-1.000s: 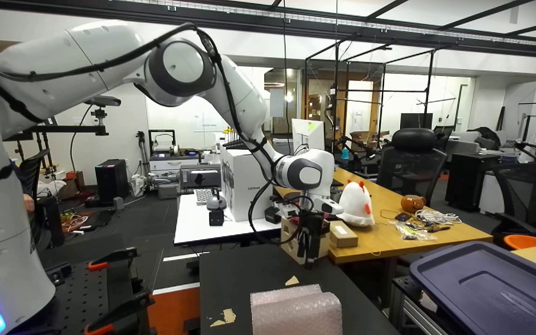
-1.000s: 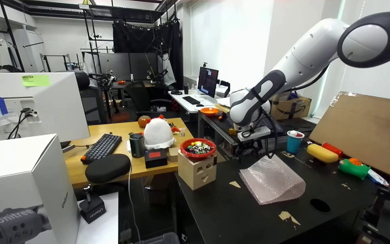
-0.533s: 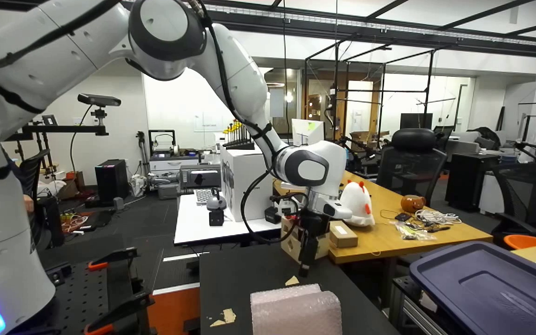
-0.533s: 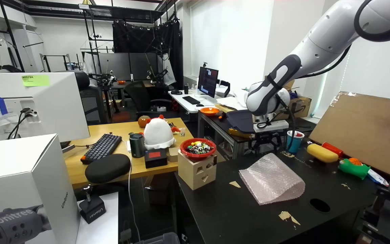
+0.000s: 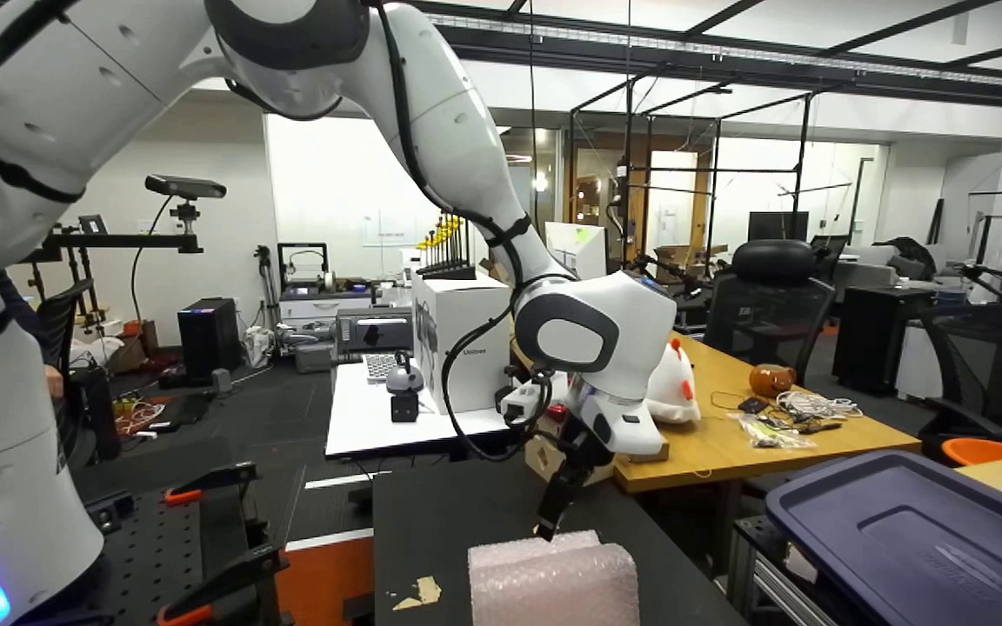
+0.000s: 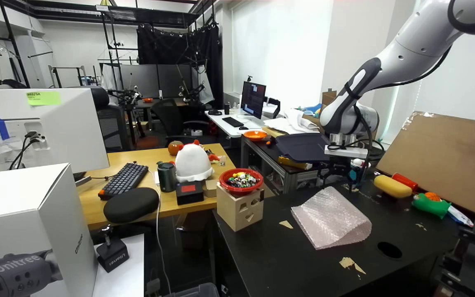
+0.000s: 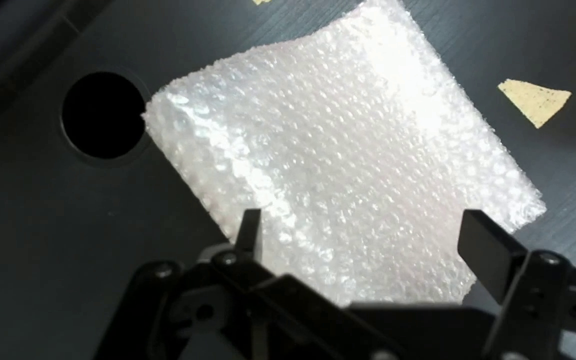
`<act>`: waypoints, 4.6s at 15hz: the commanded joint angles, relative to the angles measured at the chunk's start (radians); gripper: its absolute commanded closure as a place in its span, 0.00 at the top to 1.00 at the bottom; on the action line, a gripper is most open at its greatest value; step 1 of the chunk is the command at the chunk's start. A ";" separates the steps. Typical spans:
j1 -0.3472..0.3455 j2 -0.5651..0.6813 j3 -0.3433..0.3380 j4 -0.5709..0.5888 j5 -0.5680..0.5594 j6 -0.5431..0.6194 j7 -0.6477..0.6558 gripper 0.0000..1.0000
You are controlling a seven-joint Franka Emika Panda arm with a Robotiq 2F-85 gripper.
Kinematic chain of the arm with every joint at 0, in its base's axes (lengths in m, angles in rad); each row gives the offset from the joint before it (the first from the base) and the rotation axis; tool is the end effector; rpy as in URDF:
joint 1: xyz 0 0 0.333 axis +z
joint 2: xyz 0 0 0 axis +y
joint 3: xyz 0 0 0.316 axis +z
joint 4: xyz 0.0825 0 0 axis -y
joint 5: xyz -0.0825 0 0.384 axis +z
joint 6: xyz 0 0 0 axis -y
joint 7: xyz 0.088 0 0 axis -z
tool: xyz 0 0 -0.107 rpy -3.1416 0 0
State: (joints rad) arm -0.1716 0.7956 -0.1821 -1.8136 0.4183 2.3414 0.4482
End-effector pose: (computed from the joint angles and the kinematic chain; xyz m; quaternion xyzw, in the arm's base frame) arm 0.5745 -0.2045 0.0868 -0.8465 0.5154 0.1203 0.0571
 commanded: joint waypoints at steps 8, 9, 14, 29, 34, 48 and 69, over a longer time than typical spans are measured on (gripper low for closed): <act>0.007 -0.213 0.039 -0.244 0.365 0.136 0.224 1.00; 0.017 -0.212 0.039 -0.259 0.397 0.173 0.248 1.00; 0.087 -0.167 0.010 -0.311 0.457 0.367 0.441 1.00; 0.161 -0.128 -0.111 -0.321 0.040 0.360 0.889 1.00; 0.140 -0.109 -0.101 -0.301 -0.015 0.340 0.911 1.00; 0.137 0.001 -0.098 -0.207 -0.035 0.378 0.935 1.00; 0.225 0.274 -0.108 -0.025 -0.135 0.415 1.092 1.00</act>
State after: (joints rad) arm 0.0885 1.0499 -0.3224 -1.8624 0.2753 2.7313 1.5201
